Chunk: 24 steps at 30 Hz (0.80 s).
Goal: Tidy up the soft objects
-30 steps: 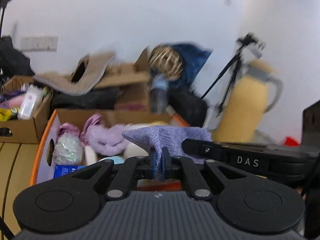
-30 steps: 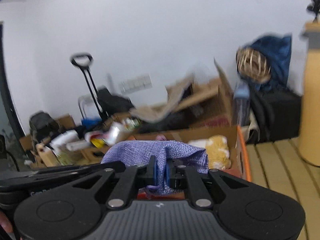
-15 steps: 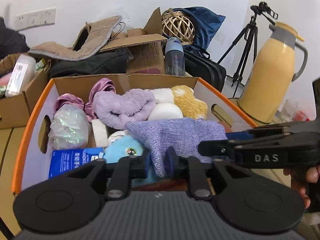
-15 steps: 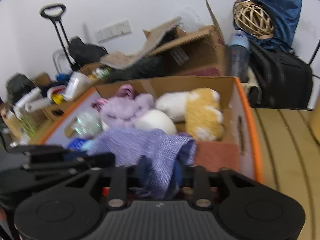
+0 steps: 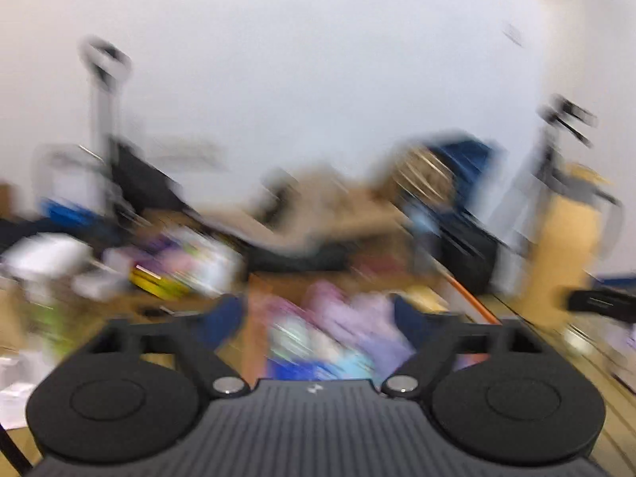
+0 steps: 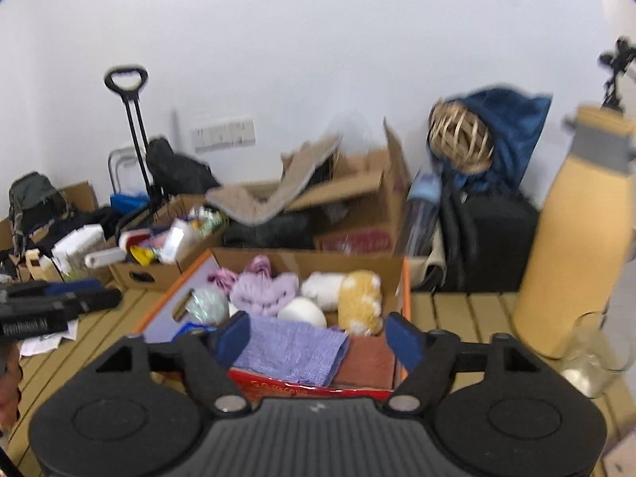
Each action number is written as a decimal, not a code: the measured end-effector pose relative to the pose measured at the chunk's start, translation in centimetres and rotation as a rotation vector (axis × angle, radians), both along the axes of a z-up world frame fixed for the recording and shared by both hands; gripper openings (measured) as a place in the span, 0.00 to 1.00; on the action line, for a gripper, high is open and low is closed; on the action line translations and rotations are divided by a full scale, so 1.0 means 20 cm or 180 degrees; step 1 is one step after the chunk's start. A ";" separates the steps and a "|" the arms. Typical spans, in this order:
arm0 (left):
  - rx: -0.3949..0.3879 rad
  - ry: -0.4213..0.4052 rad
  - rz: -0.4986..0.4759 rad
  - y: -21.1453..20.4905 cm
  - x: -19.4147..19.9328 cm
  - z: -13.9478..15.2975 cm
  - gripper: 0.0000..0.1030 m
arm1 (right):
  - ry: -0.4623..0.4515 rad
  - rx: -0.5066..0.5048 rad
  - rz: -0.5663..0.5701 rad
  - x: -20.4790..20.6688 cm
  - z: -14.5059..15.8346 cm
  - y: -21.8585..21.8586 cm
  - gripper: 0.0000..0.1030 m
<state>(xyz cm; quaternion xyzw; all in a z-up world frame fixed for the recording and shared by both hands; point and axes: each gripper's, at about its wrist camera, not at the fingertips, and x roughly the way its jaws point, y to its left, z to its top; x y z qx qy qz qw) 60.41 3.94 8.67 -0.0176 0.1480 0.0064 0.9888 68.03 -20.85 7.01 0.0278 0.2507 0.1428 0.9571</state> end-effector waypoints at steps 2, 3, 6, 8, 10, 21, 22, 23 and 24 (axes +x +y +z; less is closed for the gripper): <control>0.0133 -0.0195 0.0162 0.00 -0.12 -0.01 0.91 | -0.0325 0.0060 -0.0125 -0.14 0.00 -0.01 0.98; 0.0166 -0.0211 0.0164 -0.01 -0.17 -0.01 0.91 | -0.0540 0.0039 -0.0187 -0.22 -0.01 -0.01 0.98; 0.0163 -0.0265 0.0209 -0.04 -0.34 -0.02 0.91 | -0.0841 -0.0207 -0.0254 -0.40 -0.06 0.02 0.98; 0.0144 -0.0242 0.0167 -0.05 -0.45 -0.02 0.91 | -0.0901 -0.0271 -0.0257 -0.51 -0.09 0.03 0.98; 0.0163 -0.0275 0.0144 -0.06 -0.59 0.01 0.92 | -0.0914 -0.0318 -0.0311 -0.60 -0.09 0.04 0.98; 0.0169 -0.0610 0.0032 -0.08 -1.64 0.10 1.00 | -0.1181 -0.0154 -0.0493 -1.56 0.02 -0.02 1.00; 0.0167 -0.0646 0.0055 -0.08 -1.74 0.08 1.00 | -0.1212 -0.0153 -0.0472 -1.65 0.01 -0.03 1.00; 0.0187 -0.0669 0.0044 -0.09 -1.84 0.07 1.00 | -0.1225 -0.0128 -0.0478 -1.75 0.00 -0.03 1.00; 0.0229 -0.0710 0.0022 -0.10 -1.95 0.04 1.00 | -0.1228 -0.0104 -0.0477 -1.84 -0.02 -0.03 1.00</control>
